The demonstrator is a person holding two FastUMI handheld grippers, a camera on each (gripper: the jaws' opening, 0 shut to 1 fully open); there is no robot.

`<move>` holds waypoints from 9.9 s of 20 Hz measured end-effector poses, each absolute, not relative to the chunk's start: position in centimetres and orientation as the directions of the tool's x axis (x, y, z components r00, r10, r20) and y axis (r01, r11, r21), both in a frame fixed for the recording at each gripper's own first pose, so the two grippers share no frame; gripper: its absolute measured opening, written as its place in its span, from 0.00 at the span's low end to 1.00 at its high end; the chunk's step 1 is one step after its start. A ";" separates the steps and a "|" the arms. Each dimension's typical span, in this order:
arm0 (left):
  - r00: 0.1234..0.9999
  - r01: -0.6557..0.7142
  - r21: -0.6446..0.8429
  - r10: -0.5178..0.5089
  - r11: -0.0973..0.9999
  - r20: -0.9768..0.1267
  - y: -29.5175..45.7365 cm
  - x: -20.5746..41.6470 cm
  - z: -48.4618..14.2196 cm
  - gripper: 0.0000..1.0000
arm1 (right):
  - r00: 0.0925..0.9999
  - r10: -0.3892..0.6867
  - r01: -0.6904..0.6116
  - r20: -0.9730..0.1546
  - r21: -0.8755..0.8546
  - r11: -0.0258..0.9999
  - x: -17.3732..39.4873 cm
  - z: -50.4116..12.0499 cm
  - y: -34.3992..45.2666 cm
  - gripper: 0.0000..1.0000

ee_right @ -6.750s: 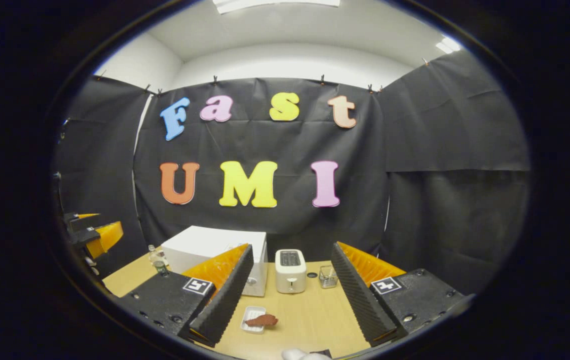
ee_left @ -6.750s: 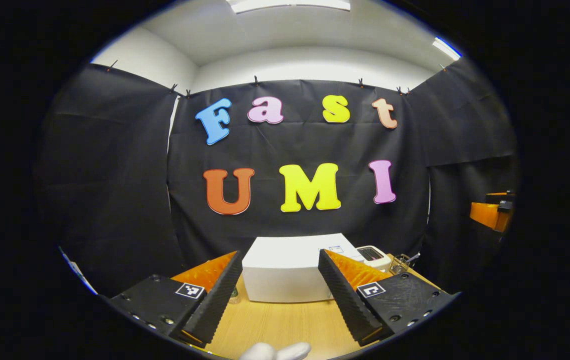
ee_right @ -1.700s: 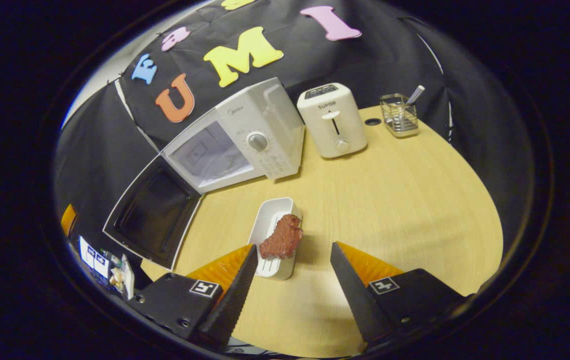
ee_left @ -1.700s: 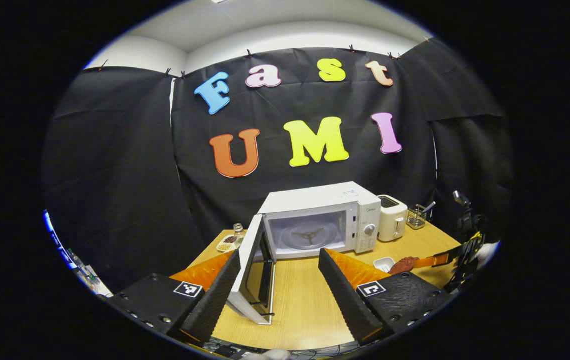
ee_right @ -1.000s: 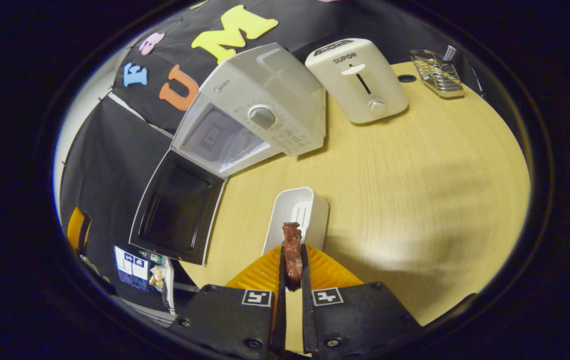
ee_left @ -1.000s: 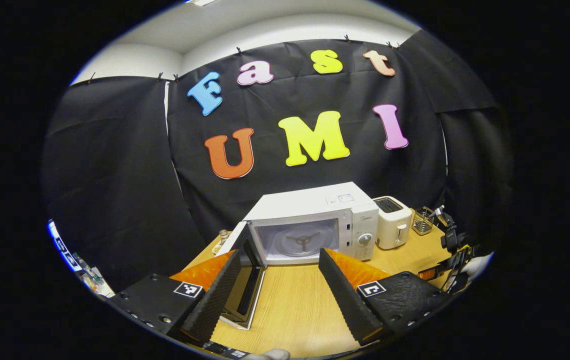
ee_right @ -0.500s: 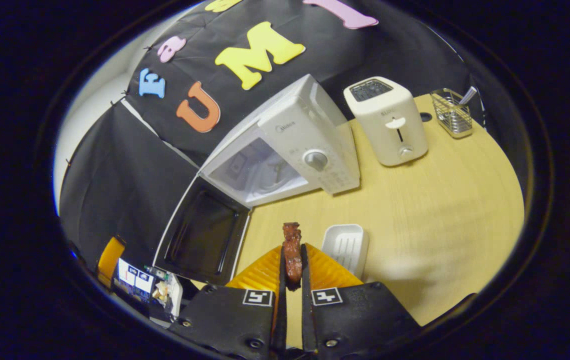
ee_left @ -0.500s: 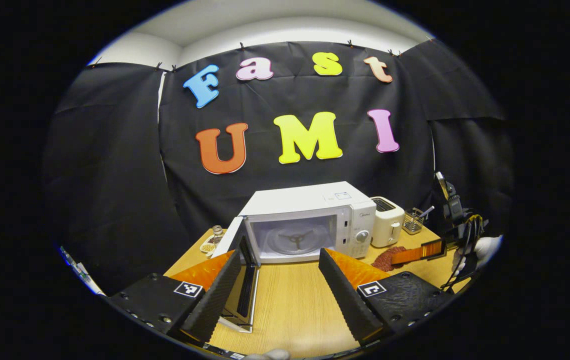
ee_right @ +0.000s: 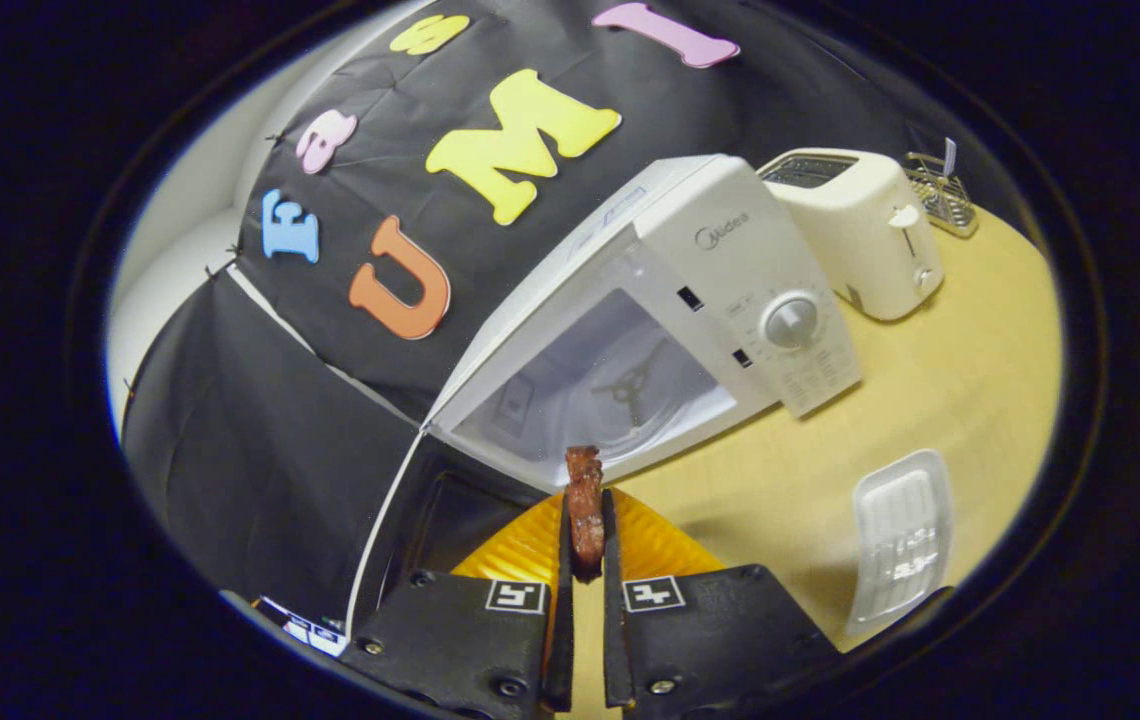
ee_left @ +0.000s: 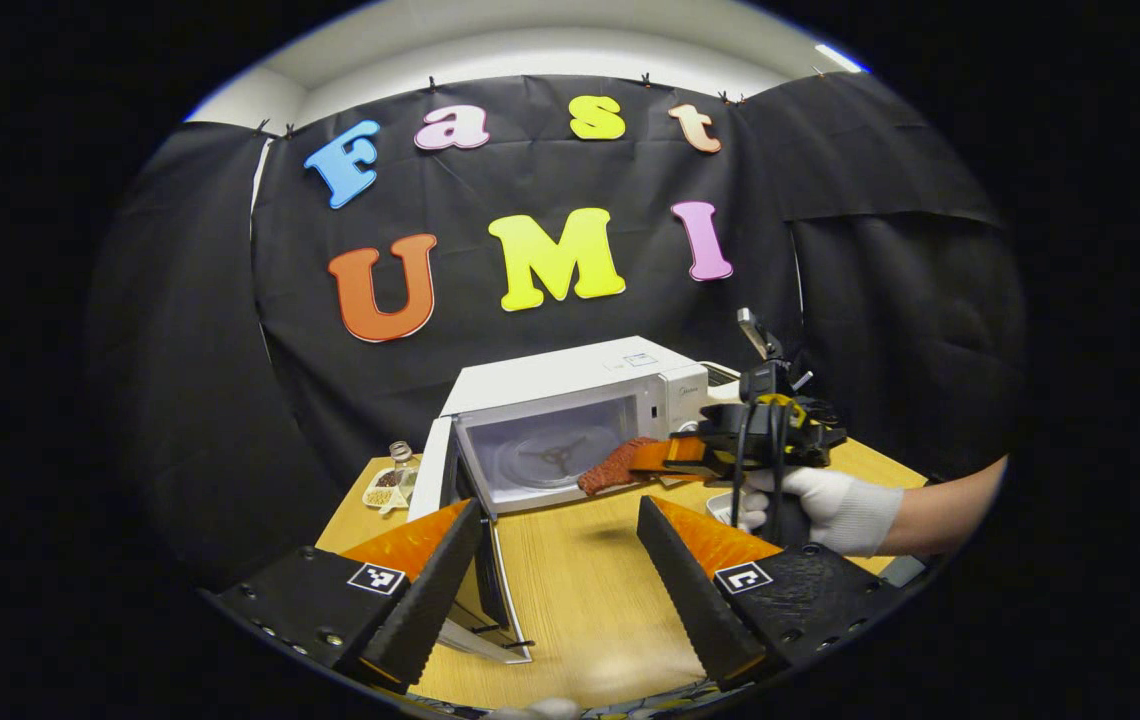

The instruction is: Open the microwave oven with the left hand, put the food in, and close the microwave oven.

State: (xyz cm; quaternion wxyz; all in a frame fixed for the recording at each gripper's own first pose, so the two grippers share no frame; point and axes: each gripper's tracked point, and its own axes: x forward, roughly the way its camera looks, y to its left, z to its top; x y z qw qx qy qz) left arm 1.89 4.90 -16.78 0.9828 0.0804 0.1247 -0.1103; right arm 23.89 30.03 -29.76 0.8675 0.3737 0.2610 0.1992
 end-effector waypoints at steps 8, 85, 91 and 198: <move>0.938 0.215 0.111 -0.174 0.970 -0.300 9.3 1.3 -18.8 0.96 | 0.907 0.366 0.013 -0.208 0.882 0.470 32.7 -32.7 37.1 0.15; 0.946 -0.068 0.008 0.067 0.998 -0.316 27.6 3.4 -28.1 0.00 | 0.918 0.017 0.005 -0.397 0.054 0.999 12.1 -20.6 15.6 0.99; 0.938 0.052 -0.017 -0.054 0.999 -0.343 23.8 5.2 -31.9 0.00 | 0.917 -0.058 0.082 -0.395 0.045 0.996 7.2 -18.3 10.7 0.99; 0.996 0.063 -0.027 -0.065 0.998 -0.058 4.7 3.3 -2.7 0.93 | 0.999 0.031 -0.030 -0.043 0.010 0.999 4.7 -3.1 9.5 0.91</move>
